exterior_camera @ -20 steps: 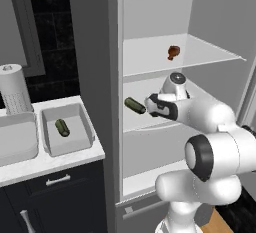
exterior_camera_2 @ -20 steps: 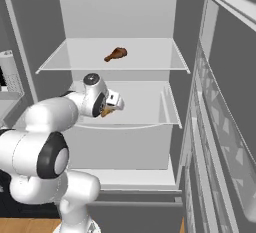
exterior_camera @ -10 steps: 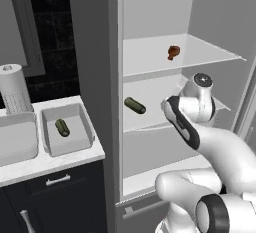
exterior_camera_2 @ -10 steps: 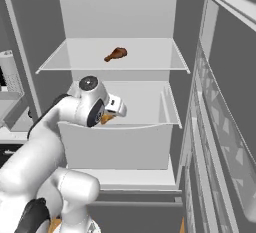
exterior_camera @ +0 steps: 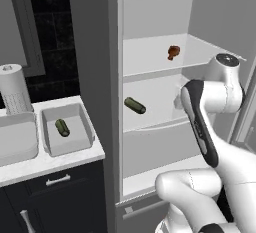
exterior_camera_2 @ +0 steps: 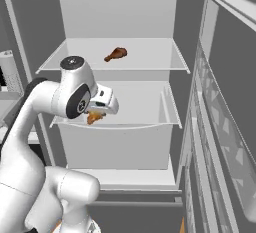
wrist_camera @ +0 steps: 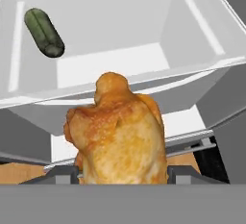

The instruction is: Place one cucumber and one chicken drumstick in each tupperware on the nearby counter, to pack two identical lunches.

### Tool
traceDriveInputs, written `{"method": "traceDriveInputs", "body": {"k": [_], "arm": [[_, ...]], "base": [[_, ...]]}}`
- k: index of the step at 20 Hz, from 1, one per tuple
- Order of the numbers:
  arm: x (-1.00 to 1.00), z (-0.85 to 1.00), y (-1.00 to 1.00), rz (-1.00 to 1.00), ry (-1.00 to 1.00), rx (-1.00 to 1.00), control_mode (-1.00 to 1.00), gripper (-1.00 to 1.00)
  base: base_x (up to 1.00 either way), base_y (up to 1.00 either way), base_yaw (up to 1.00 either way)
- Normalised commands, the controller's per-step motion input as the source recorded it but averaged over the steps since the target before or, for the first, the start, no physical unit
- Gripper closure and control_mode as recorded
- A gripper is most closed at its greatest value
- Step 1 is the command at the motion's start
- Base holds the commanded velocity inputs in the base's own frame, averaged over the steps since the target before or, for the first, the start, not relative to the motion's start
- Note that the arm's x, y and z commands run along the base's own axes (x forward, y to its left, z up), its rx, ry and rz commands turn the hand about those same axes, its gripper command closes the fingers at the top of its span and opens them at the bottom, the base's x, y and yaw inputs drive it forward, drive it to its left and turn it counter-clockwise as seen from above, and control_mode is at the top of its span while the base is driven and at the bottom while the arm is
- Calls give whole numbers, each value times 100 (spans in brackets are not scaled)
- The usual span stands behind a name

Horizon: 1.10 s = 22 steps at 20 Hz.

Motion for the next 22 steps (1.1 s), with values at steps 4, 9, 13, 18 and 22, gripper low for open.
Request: {"method": "traceDriveInputs", "body": {"k": [4, 9, 13, 18, 22], "arm": [[-100, 34, 0, 14, 4, 0, -100, 100], [-91, 0, 0, 3, -3, 0, -100, 100], [-42, 4, 0, 0, 0, 0, -100, 100], [0, 0, 0, 0, 0, 0, 100, 100], [0, 0, 0, 0, 0, 0, 100, 100]], "base": [[0, 0, 0], [0, 0, 0], [0, 0, 0], [-61, 24, 0], [-58, 70, 0]]}}
